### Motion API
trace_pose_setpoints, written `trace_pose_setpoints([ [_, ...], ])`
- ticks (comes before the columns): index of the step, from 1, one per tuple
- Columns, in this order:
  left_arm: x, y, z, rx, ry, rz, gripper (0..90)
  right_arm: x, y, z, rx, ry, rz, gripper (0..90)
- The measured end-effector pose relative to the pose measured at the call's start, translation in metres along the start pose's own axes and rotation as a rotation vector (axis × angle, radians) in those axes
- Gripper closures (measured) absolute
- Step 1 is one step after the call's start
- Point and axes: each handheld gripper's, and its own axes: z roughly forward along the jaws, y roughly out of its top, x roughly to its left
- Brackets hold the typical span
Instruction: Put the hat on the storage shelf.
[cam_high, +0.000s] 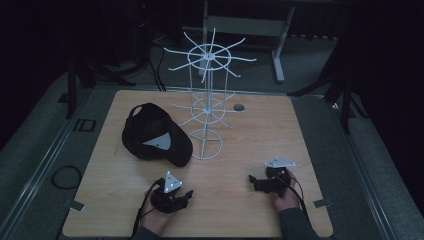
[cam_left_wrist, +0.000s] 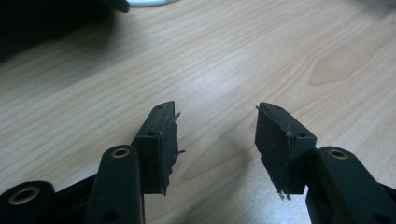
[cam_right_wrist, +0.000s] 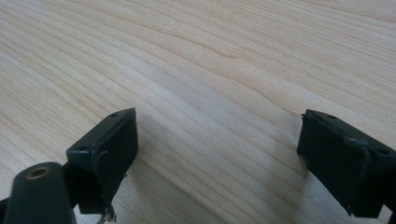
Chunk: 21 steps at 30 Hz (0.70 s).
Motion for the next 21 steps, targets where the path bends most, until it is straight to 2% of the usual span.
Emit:
trace_pose_setpoints([
  [21, 0.0064, 0.0048, -0.004, -0.033, 0.026, -0.045, 48.3, 0.0001, -0.0001, -0.0001, 0.0, 0.0, 0.0, 12.3],
])
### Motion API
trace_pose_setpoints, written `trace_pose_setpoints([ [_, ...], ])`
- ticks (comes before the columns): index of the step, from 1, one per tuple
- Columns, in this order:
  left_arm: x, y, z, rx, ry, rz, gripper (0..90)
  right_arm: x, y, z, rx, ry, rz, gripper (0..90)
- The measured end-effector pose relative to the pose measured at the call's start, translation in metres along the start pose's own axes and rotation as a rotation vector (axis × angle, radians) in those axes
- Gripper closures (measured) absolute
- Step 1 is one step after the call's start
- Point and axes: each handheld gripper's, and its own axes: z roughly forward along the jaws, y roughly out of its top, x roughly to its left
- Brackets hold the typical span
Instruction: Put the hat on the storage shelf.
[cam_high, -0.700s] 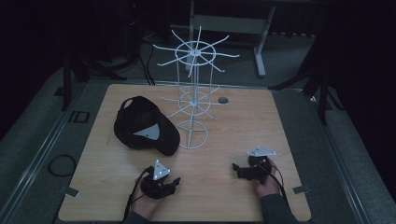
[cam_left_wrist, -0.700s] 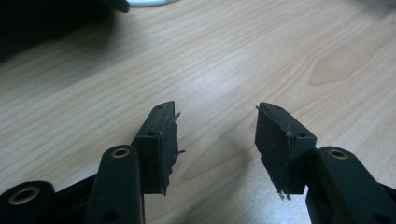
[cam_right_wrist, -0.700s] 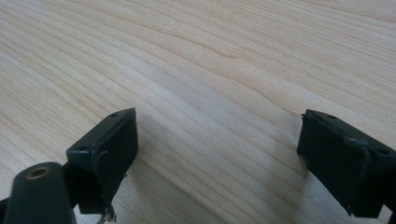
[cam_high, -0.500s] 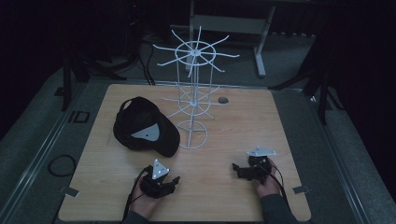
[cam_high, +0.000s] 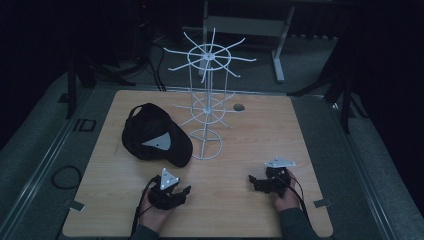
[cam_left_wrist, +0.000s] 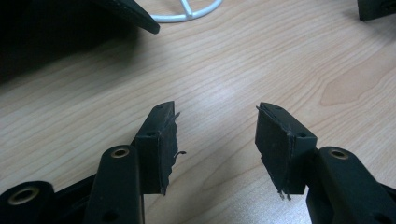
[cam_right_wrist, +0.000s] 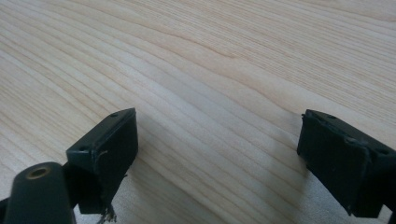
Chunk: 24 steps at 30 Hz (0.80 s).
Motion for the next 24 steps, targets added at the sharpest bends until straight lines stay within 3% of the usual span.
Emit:
trace_pose_setpoints([
  [10, 0.006, 0.006, -0.002, -0.013, 0.022, -0.016, 47.9, 0.0, 0.0, 0.0, 0.0, 0.0, 0.0, 12.3],
  [24, 0.018, 0.018, -0.004, -0.044, 0.086, -0.091, 47.4, 0.0, 0.0, 0.0, 0.0, 0.0, -0.001, 12.3],
])
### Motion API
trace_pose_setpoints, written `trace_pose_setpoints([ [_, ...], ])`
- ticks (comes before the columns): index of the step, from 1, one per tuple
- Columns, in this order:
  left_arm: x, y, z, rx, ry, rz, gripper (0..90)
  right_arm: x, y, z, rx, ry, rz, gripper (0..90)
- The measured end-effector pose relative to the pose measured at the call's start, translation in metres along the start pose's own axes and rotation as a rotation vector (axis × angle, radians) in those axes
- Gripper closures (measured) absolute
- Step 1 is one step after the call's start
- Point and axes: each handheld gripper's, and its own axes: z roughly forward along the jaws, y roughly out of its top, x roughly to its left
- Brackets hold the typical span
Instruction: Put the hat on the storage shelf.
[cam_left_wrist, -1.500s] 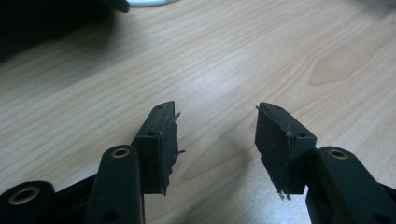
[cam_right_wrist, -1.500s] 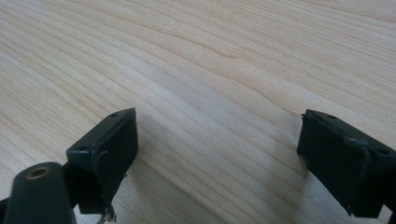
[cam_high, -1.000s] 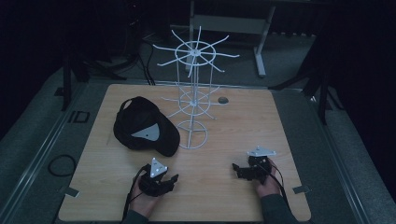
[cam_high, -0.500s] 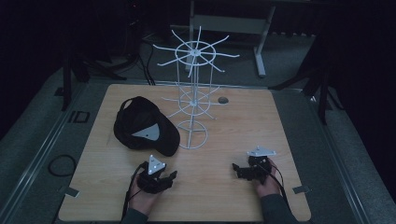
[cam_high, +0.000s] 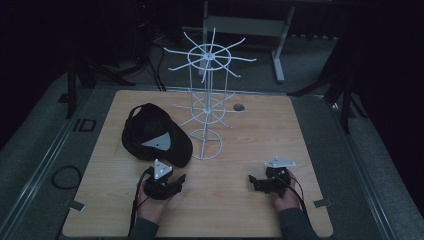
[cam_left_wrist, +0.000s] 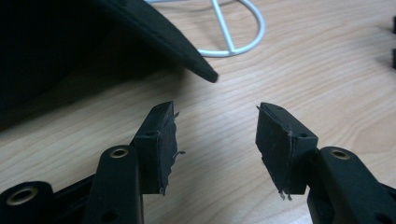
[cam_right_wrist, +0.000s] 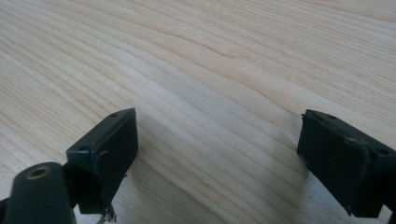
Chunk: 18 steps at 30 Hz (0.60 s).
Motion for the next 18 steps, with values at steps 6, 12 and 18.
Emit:
trace_pose_setpoints([
  [6, 0.002, 0.003, 0.005, 0.004, 0.001, -0.031, 44.2, 0.0, 0.0, 0.0, 0.0, 0.0, 0.0, 12.3],
  [12, 0.0, 0.013, 0.01, -0.007, 0.022, -0.03, 41.1, 0.0, 0.0, 0.0, 0.001, 0.0, 0.001, 12.3],
  [18, -0.001, 0.02, 0.016, -0.014, 0.031, -0.051, 40.2, 0.0, 0.0, 0.0, 0.001, 0.0, 0.002, 12.3],
])
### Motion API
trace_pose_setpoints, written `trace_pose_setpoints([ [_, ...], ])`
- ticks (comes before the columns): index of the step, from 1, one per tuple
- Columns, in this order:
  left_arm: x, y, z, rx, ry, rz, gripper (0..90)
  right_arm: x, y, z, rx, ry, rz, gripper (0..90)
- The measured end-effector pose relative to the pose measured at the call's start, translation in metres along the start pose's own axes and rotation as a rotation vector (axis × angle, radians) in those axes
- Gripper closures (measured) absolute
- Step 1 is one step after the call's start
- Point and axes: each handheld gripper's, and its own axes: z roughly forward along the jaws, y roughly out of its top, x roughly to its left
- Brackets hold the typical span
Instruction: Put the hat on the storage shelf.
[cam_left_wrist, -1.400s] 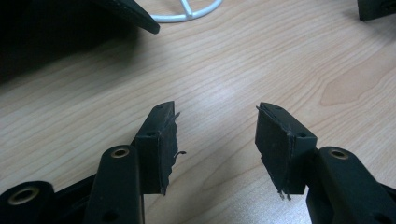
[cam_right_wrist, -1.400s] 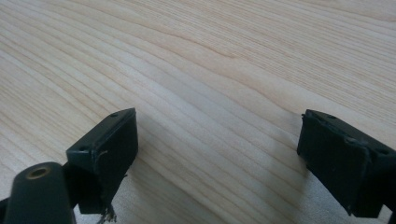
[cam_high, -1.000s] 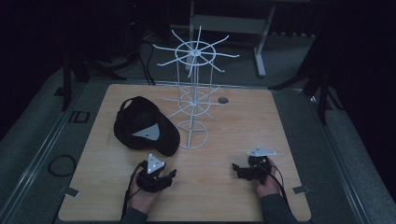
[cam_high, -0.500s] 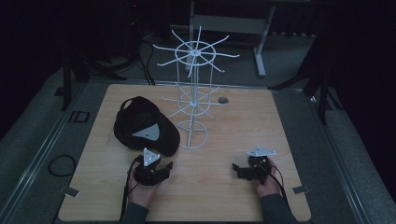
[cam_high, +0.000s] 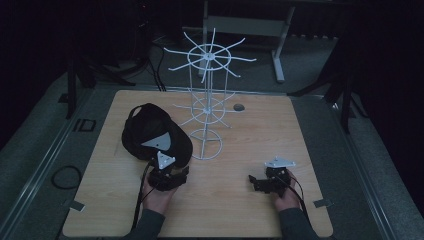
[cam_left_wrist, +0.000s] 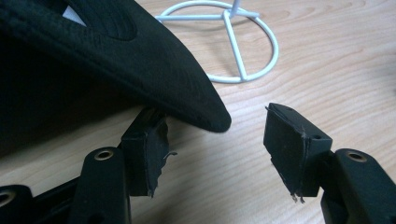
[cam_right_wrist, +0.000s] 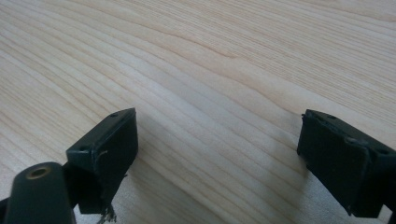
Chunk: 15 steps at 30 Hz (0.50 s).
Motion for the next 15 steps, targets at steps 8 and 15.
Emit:
trace_pose_setpoints([
  [8, 0.003, 0.007, 0.005, -0.009, 0.019, -0.04, 40.1, 0.0, 0.0, 0.0, 0.0, 0.0, 0.0, 12.3],
  [15, 0.009, 0.013, 0.008, -0.011, 0.03, -0.072, 40.3, 0.0, 0.0, 0.0, 0.0, 0.0, 0.0, 12.3],
])
